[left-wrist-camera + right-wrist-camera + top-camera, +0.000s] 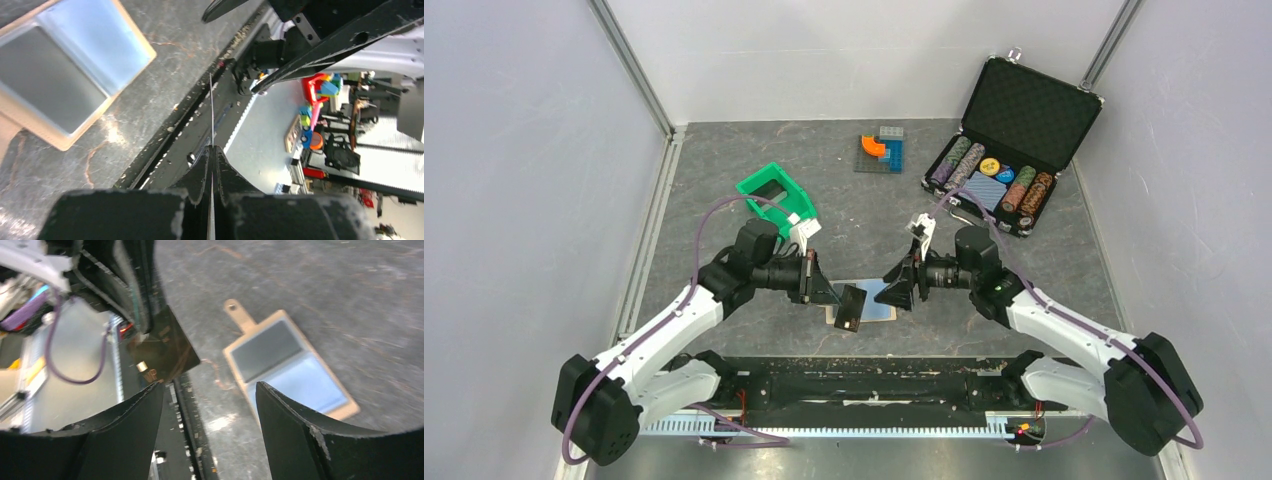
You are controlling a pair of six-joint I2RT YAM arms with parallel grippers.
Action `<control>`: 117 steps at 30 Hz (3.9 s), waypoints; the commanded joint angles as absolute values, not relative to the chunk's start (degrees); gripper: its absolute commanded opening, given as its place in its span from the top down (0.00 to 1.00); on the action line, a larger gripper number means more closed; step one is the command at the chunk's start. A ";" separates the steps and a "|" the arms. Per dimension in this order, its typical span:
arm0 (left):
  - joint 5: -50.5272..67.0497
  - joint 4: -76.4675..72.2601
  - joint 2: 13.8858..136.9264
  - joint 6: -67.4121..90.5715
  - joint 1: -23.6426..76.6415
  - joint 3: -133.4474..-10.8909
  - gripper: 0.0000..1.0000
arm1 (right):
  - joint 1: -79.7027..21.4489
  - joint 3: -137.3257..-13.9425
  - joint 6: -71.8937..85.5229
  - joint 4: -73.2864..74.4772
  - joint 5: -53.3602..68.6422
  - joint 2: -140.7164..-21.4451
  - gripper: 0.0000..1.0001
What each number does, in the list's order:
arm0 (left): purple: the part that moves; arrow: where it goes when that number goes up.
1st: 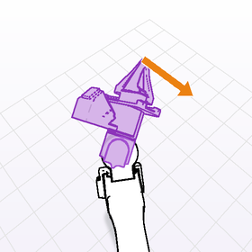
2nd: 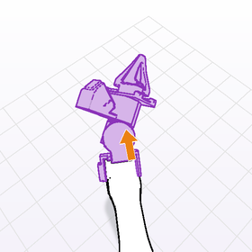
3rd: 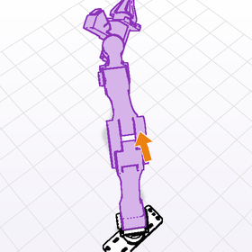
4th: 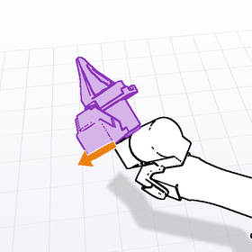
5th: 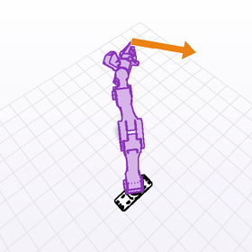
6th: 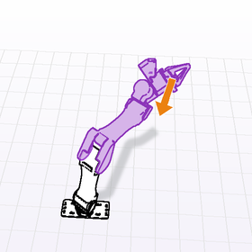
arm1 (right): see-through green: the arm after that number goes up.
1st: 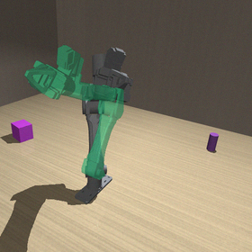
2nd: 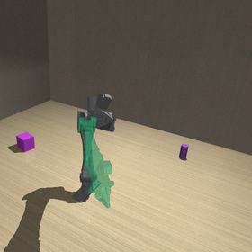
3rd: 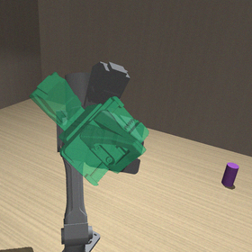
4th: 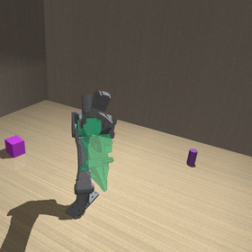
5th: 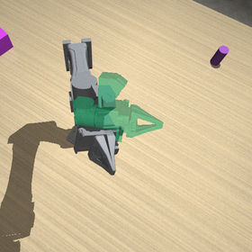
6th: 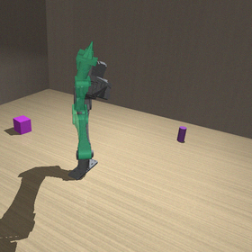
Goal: Take the credit cards out of the card holder
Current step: Remove the credit card from the card holder, then place the credit card in the storage box.
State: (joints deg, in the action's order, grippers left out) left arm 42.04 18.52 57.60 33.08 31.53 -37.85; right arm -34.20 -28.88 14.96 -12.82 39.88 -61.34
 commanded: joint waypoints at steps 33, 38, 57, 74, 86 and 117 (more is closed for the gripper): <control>39.46 2.25 52.70 39.76 28.09 -37.91 0.40 | -30.43 -17.13 57.93 -65.39 45.85 -70.56 1.00; 36.22 -8.35 49.89 47.35 28.05 -33.46 0.35 | -30.40 -13.90 67.16 -77.65 37.65 -70.99 1.00; 31.15 -40.78 57.83 66.15 33.64 -22.21 0.48 | -32.94 -8.41 73.19 -78.63 16.46 -69.09 1.00; 28.85 -37.63 58.75 64.45 34.16 -23.67 0.63 | -33.41 -7.65 73.05 -75.59 15.21 -69.05 1.00; 28.40 -35.46 60.28 62.37 34.10 -25.48 0.65 | -33.57 -7.17 74.61 -76.64 15.22 -70.57 1.00; 30.01 -13.43 57.19 52.51 16.23 -35.49 0.98 | -33.09 -7.53 58.14 -53.86 16.33 -58.20 0.05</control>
